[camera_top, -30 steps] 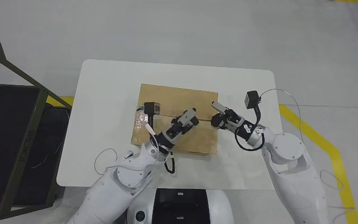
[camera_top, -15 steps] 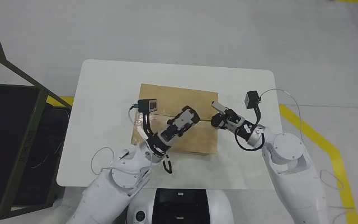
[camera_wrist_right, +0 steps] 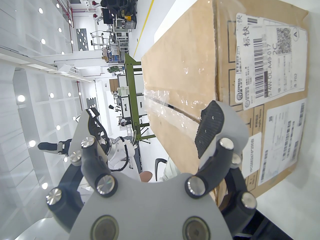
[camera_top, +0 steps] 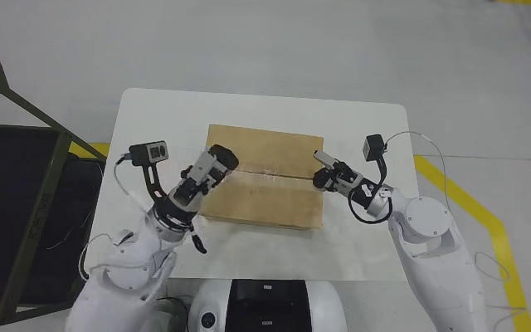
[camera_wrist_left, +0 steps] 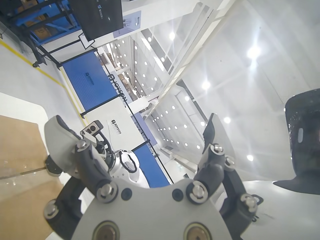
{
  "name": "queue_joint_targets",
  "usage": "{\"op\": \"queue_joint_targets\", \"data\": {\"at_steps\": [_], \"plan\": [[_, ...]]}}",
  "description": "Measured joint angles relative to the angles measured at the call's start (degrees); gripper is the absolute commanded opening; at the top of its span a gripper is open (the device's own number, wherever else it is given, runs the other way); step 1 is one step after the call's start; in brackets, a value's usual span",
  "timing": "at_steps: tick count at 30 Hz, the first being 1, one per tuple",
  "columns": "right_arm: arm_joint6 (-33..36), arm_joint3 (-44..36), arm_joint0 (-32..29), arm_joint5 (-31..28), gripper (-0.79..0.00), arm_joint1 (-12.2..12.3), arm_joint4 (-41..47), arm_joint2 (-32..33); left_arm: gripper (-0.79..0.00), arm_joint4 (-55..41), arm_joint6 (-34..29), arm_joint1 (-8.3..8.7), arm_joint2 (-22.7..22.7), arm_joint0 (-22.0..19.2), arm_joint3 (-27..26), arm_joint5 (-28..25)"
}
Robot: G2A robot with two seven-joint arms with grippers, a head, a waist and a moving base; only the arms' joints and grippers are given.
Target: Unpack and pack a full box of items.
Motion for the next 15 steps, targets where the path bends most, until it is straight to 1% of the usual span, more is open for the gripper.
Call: {"op": "queue_joint_targets", "data": {"at_steps": [3, 7, 10, 15], "plan": [[0.0, 0.0, 0.0, 0.0, 0.000, 0.0, 0.0, 0.0, 0.000, -3.3, -3.8, 0.42, -5.3, 0.5, 0.8, 1.6], [0.0, 0.0, 0.0, 0.0, 0.000, 0.0, 0.0, 0.0, 0.000, -7.9, -8.1, 0.86, -11.8, -1.0, 3.7, 4.1], [0.0, 0.0, 0.0, 0.0, 0.000, 0.0, 0.0, 0.0, 0.000, -10.4, -10.2, 1.11, -15.7, -2.3, 6.3, 5.9], [0.0, 0.0, 0.0, 0.0, 0.000, 0.0, 0.0, 0.0, 0.000, -11.7, -13.1, 1.44, -19.8, -4.8, 10.5, 7.6]]}}
